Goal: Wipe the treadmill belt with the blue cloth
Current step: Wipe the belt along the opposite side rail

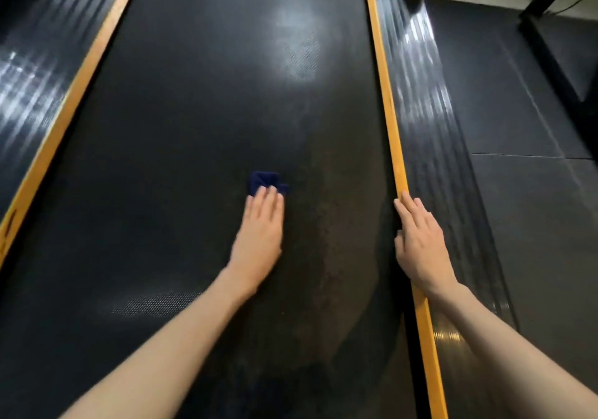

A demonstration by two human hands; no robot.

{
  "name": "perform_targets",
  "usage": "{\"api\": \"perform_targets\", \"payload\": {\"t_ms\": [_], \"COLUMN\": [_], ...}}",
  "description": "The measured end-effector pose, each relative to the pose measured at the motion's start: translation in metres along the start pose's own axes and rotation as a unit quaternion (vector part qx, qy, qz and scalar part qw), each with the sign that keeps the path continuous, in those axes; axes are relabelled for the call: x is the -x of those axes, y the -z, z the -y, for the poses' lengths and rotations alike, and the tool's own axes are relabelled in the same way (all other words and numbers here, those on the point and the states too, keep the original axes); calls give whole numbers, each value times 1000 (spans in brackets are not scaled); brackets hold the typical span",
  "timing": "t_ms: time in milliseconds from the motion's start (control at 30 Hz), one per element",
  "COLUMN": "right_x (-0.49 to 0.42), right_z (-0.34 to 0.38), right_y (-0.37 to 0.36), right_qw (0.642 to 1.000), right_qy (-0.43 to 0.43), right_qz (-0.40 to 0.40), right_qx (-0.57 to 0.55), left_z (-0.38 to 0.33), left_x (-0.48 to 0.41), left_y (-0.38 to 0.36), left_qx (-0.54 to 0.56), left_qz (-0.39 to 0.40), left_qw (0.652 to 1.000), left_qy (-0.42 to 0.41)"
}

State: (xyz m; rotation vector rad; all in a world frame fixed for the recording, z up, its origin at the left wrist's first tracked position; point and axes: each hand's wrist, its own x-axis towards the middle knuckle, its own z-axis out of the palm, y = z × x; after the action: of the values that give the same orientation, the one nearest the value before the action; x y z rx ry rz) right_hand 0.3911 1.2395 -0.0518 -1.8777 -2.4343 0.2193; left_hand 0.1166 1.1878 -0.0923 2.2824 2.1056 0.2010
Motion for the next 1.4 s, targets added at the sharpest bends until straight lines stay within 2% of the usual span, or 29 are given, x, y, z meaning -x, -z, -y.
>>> {"api": "perform_targets", "payload": {"t_ms": [100,167,200,233,300,367,433,500,567,733,800,867,900,933,1000,1133,1200,1300,1333,1400], "right_x": [3,5,5,6,6,5,6,6,7,5,5,5,5,5,6,5,5,5,5,6], "right_z": [-5,-3,-3,-3,-5,-7,-8,-9,-9,-8,-9,-10,-9,-9,-10,-10,-10,-10,-10,-10], "right_y": [-6,-4,-4,-4,-5,-9,-11,-12,-11,-13,-14,-14,-14,-13,-13,-13,-13,-12,-12,-12], "right_qw": [1000,999,999,999,1000,1000,999,999,999,998,997,996,995,995,995,995,994,995,995,995], "right_qy": [9,0,-3,-3,-3,-3,-8,-12,-13,-18,-19,-21,-21,-20,-19,-18,-20,-17,-17,-16], "right_qz": [-7,-14,-12,-10,-12,-15,-21,-29,-32,-51,-57,-64,-67,-68,-64,-69,-72,-68,-66,-66], "right_qx": [-22,-39,-40,-33,-14,-17,-26,-35,-37,-44,-56,-66,-68,-68,-69,-71,-74,-73,-71,-69], "left_z": [46,49,42,29,-11,-54,-76,-64,-38,8,1,-16,-26,-34,-45,-51,-44,-39,-40,-39], "left_x": [-40,-50,-51,-47,-32,-8,8,-6,-35,-123,-142,-141,-133,-122,-97,-42,-34,-48,-53,-65], "left_y": [2,2,3,2,1,-4,-3,-2,-10,-8,-1,2,3,3,1,-5,-14,-18,-14,-9], "left_qx": [89,186,215,221,219,198,142,103,134,168,232,296,321,329,318,252,191,128,124,160], "left_qz": [-36,-59,-53,-43,3,77,94,92,58,4,-7,-24,-17,7,70,163,163,116,110,110], "left_qw": [994,977,973,974,959,907,870,864,880,958,968,955,947,942,918,841,832,819,818,838], "left_qy": [55,80,63,3,-181,-365,-463,-484,-452,-231,-98,0,-12,-68,-225,-450,-494,-547,-551,-509]}}
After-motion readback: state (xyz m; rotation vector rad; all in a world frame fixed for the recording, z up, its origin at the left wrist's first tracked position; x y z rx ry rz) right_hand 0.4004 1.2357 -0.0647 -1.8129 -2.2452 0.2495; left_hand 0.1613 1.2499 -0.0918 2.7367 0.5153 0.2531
